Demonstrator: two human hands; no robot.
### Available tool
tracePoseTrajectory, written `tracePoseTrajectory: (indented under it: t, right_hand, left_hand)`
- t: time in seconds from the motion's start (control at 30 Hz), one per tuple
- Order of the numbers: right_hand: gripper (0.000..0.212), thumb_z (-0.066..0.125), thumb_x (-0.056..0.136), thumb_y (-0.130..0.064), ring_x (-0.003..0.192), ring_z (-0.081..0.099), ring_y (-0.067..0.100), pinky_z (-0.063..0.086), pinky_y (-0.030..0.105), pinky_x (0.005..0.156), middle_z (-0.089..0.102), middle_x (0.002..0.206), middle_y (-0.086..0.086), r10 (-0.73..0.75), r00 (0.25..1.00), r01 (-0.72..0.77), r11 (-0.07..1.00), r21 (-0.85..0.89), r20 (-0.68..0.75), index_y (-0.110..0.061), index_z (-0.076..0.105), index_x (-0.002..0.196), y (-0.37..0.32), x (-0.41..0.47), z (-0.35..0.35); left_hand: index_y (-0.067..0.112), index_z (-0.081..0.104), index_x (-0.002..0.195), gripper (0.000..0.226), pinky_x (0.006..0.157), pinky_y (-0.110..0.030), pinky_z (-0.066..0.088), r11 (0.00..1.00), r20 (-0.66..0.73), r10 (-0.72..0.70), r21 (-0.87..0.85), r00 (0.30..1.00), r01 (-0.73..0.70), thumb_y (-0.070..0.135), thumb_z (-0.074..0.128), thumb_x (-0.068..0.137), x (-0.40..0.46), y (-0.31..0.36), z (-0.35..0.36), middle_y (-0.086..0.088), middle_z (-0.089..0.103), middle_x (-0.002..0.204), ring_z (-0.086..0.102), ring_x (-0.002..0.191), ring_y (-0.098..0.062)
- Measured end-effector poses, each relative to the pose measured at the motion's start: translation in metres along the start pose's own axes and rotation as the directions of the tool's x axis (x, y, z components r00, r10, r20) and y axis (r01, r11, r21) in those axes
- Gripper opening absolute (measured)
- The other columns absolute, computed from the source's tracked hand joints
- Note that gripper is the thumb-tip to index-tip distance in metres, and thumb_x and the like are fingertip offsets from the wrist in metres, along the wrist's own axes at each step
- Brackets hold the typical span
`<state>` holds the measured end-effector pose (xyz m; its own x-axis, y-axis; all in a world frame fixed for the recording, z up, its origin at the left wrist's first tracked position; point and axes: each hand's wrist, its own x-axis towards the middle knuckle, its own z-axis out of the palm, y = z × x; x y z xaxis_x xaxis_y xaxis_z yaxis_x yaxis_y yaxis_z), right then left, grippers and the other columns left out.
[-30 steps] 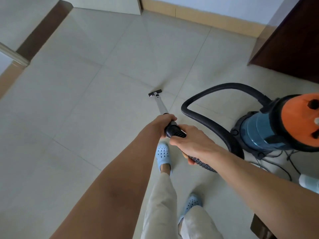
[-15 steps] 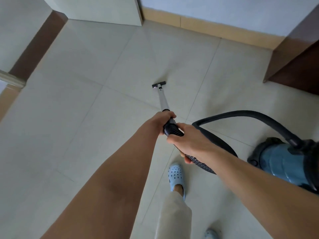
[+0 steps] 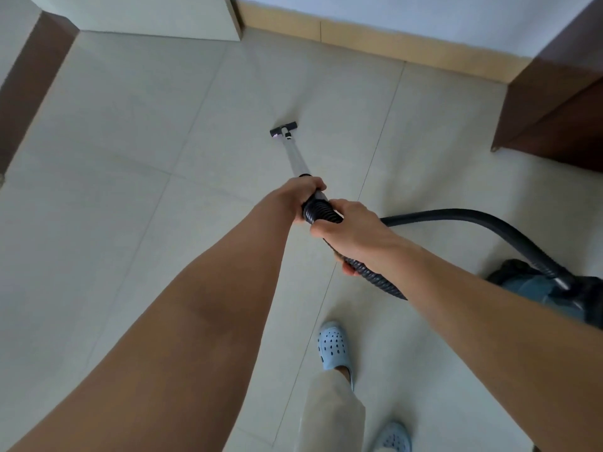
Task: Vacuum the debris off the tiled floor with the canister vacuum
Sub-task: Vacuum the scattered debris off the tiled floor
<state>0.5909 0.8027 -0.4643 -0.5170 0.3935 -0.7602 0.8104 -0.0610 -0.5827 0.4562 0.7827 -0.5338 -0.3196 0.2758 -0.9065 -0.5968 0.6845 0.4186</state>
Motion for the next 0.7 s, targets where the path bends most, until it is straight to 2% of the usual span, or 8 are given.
tracePoseTrajectory:
  t: [0.07, 0.13, 0.2, 0.27, 0.33, 0.43, 0.63, 0.7]
  right_hand:
    - [0.029, 0.057, 0.088, -0.026, 0.037, 0.057, 0.023, 0.049, 0.03, 0.048, 0.062, 0.057, 0.006, -0.001, 1.0, 0.001, 1.0, -0.017, 0.001, -0.029, 0.06, 0.117, 0.007, -0.006, 0.001]
    - [0.031, 0.056, 0.088, -0.026, 0.038, 0.058, 0.023, 0.048, 0.029, 0.048, 0.063, 0.058, 0.006, 0.001, 1.0, -0.001, 1.0, -0.028, -0.003, -0.031, 0.059, 0.119, 0.016, -0.016, 0.0]
    - [0.033, 0.055, 0.088, -0.026, 0.039, 0.058, 0.023, 0.048, 0.029, 0.048, 0.063, 0.06, 0.005, 0.002, 1.0, -0.003, 1.0, -0.029, -0.01, -0.032, 0.057, 0.121, 0.025, -0.029, -0.004]
    - [0.032, 0.055, 0.089, -0.027, 0.039, 0.058, 0.022, 0.048, 0.029, 0.048, 0.063, 0.061, 0.005, 0.012, 1.0, -0.012, 1.0, -0.024, -0.017, -0.032, 0.057, 0.121, 0.037, -0.042, -0.011]
    - [0.031, 0.056, 0.09, -0.027, 0.04, 0.057, 0.021, 0.049, 0.029, 0.049, 0.063, 0.062, 0.005, 0.025, 0.999, -0.025, 1.0, -0.003, -0.027, -0.032, 0.058, 0.12, 0.05, -0.055, -0.02]
    - [0.03, 0.059, 0.09, -0.028, 0.039, 0.056, 0.019, 0.051, 0.03, 0.048, 0.063, 0.059, 0.005, 0.05, 0.998, -0.048, 0.998, 0.038, -0.047, -0.033, 0.061, 0.12, 0.071, -0.073, -0.036]
    - [0.029, 0.064, 0.085, -0.036, 0.051, 0.066, 0.022, 0.063, 0.045, 0.057, 0.066, 0.062, 0.006, 0.058, 0.996, -0.051, 0.992, 0.115, -0.061, -0.037, 0.063, 0.114, 0.116, -0.105, -0.07]
    - [0.031, 0.066, 0.088, -0.038, 0.053, 0.066, 0.022, 0.063, 0.042, 0.058, 0.066, 0.064, 0.007, 0.052, 0.997, -0.044, 0.992, 0.115, -0.063, -0.039, 0.061, 0.118, 0.132, -0.119, -0.083]
  left_hand:
    - [0.004, 0.042, 0.085, 0.013, 0.087, -0.046, 0.051, 1.0, 0.006, 0.008, 0.004, 1.0, -0.008, 0.002, 0.053, 0.092, 0.001, -0.007, 0.005, -0.012, 0.048, 0.081, 0.051, 0.063, -0.027]
    - [0.003, 0.043, 0.088, 0.011, 0.087, -0.047, 0.049, 1.0, 0.02, 0.011, 0.011, 1.0, -0.011, 0.003, 0.053, 0.091, -0.002, -0.017, 0.012, -0.013, 0.048, 0.081, 0.051, 0.063, -0.027]
    - [0.001, 0.043, 0.1, 0.015, 0.086, -0.048, 0.05, 1.0, 0.039, 0.004, 0.014, 0.999, -0.005, 0.003, 0.055, 0.09, -0.007, -0.026, 0.022, -0.014, 0.05, 0.084, 0.053, 0.064, -0.028]
    - [0.001, 0.041, 0.11, 0.026, 0.081, -0.047, 0.053, 1.0, 0.055, -0.002, 0.017, 0.998, 0.002, 0.003, 0.056, 0.089, -0.015, -0.034, 0.035, -0.015, 0.051, 0.088, 0.055, 0.065, -0.029]
    - [0.0, 0.041, 0.113, 0.029, 0.07, -0.042, 0.054, 1.0, 0.069, -0.004, 0.031, 0.998, 0.002, 0.003, 0.057, 0.089, -0.025, -0.04, 0.053, -0.015, 0.051, 0.087, 0.055, 0.063, -0.027]
    - [0.0, 0.042, 0.11, 0.024, 0.061, -0.038, 0.052, 0.998, 0.099, -0.017, 0.054, 0.995, 0.012, 0.003, 0.056, 0.091, -0.04, -0.048, 0.081, -0.014, 0.05, 0.084, 0.054, 0.062, -0.025]
    - [0.003, 0.046, 0.092, 0.01, 0.065, -0.039, 0.053, 0.993, 0.129, -0.051, 0.116, 0.99, 0.036, 0.006, 0.055, 0.091, -0.066, -0.064, 0.139, -0.013, 0.051, 0.087, 0.056, 0.066, -0.027]
    - [0.004, 0.046, 0.089, 0.009, 0.064, -0.037, 0.053, 0.99, 0.136, -0.059, 0.136, 0.989, 0.041, 0.007, 0.054, 0.092, -0.074, -0.072, 0.159, -0.013, 0.051, 0.087, 0.055, 0.066, -0.026]
